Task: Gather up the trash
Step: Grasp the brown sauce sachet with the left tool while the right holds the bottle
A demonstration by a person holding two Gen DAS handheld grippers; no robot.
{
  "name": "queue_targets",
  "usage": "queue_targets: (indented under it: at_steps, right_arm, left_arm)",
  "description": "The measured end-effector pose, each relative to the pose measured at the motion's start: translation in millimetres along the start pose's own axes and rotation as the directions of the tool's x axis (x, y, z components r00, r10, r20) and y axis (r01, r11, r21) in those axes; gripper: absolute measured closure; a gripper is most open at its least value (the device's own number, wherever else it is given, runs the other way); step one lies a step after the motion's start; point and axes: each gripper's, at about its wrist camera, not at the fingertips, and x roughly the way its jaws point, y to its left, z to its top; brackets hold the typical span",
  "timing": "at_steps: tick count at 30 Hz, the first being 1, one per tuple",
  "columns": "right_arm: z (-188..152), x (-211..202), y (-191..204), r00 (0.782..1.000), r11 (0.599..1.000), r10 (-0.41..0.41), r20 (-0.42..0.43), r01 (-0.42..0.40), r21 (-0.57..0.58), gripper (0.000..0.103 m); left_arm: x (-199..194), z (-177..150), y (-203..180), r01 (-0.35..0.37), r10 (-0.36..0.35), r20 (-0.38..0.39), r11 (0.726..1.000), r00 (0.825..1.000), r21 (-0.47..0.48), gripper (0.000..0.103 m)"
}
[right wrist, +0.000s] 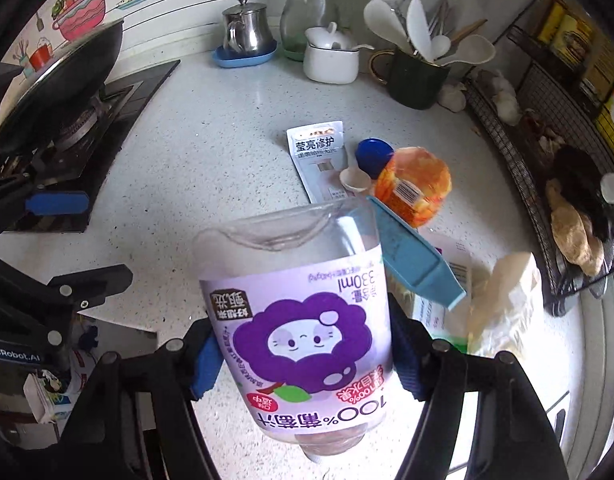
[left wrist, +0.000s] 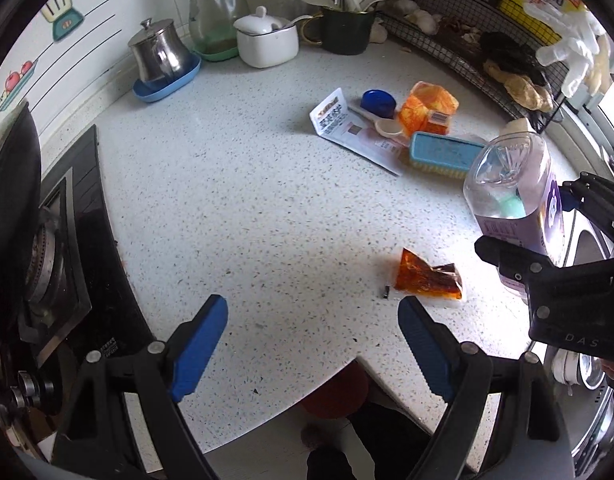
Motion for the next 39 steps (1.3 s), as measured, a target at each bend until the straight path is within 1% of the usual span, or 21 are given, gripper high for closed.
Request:
queue_targets:
  at_steps: [4,8,9,14,18,19,21,23,25,29,30,33,35,36,37,38,39]
  right_arm:
    - [-15.4,-10.7,-2.5,1.000,0.999,-0.016,-0.001,0.017,0.045,0.035]
    - [-26.4,-10.2,-17.9,0.999,0.995,-0.022,-0.026,0.025,0.101,0.035]
    - [-24.0,-6.9,-24.1,0.999,0.993,-0.022,-0.031,0.026,0.113,0.035]
    - [-36.0,-4.2,-38.8,0.998,0.983,-0.035,-0.059,0.045,0.176,0.035]
    - [-43.0,-2.3,-50.2,0.996,0.978,-0.054,-0.072,0.067,0.196,0.035]
    - [-44.3,-1.5,-53.0,0.996,0.977,-0.056,-0.075,0.070,0.200,0.035]
    - [-46.8,-0.2,-56.5,0.995,0.976,-0.058,-0.080,0.073,0.204,0.035]
    - [-47.6,1.8,-58.4,0.994,0.977,-0.068,-0.083,0.083,0.196,0.035]
    - [-50.4,1.6,-59.8,0.994,0.978,-0.072,-0.081,0.086,0.191,0.035]
    - [-50.4,5.7,-62.7,0.996,0.979,-0.049,-0.080,0.064,0.193,0.035]
    - [-51.6,6.7,-64.3,0.996,0.978,-0.041,-0.081,0.057,0.200,0.035]
    - [-51.4,9.9,-68.7,0.996,0.976,-0.019,-0.088,0.038,0.214,0.035]
    - [-51.3,11.1,-70.3,0.996,0.976,-0.011,-0.093,0.030,0.216,0.035]
    - [-51.3,11.7,-70.8,0.996,0.976,-0.009,-0.094,0.029,0.216,0.035]
    - [-51.8,12.3,-71.2,0.996,0.976,-0.004,-0.094,0.024,0.216,0.035]
    - [-52.1,13.3,-71.5,0.995,0.976,0.002,-0.096,0.019,0.218,0.035]
    - [-53.5,12.6,-72.5,0.995,0.975,0.007,-0.097,0.015,0.221,0.035]
  left_arm:
    - [-3.1,-2.7,-19.5,0.031,-0.031,-0.004,0.998,1.000,0.056,0.017]
    - [6.2,-1.5,-34.6,0.070,-0.067,-0.035,0.995,0.997,0.072,0.017]
    - [9.0,-0.6,-37.9,0.086,-0.082,-0.045,0.994,0.996,0.072,0.017]
    - [27.2,3.9,-58.2,0.165,-0.153,-0.111,0.980,0.982,0.107,0.017]
    - [40.6,4.6,-72.5,0.172,-0.154,-0.145,0.977,0.977,0.123,0.017]
    - [43.8,4.9,-74.1,0.171,-0.154,-0.152,0.979,0.976,0.109,0.017]
    - [50.6,6.3,-72.5,0.164,-0.154,-0.165,0.985,0.974,0.050,0.017]
    - [57.6,9.5,-67.7,0.171,-0.177,-0.176,0.984,0.968,-0.047,0.017]
    - [65.7,11.9,-64.0,0.170,-0.197,-0.187,0.974,0.962,-0.150,0.017]
    - [76.9,15.0,-64.1,0.155,-0.208,-0.189,0.953,0.960,-0.259,0.017]
    - [79.2,15.9,-64.5,0.143,-0.200,-0.189,0.950,0.961,-0.278,0.017]
    - [85.7,18.6,-65.3,0.085,-0.148,-0.188,0.948,0.971,-0.308,0.017]
    - [91.5,20.6,-64.0,0.066,-0.134,-0.190,0.943,0.973,-0.325,0.018]
    - [95.1,21.3,-63.5,0.058,-0.128,-0.194,0.942,0.973,-0.331,0.020]
    - [98.9,21.2,-63.9,0.045,-0.119,-0.205,0.941,0.972,-0.335,0.026]
    - [101.2,21.1,-65.4,0.025,-0.100,-0.214,0.944,0.972,-0.330,0.029]
    - [101.2,22.2,-68.8,0.007,-0.076,-0.207,0.948,0.975,-0.317,0.033]
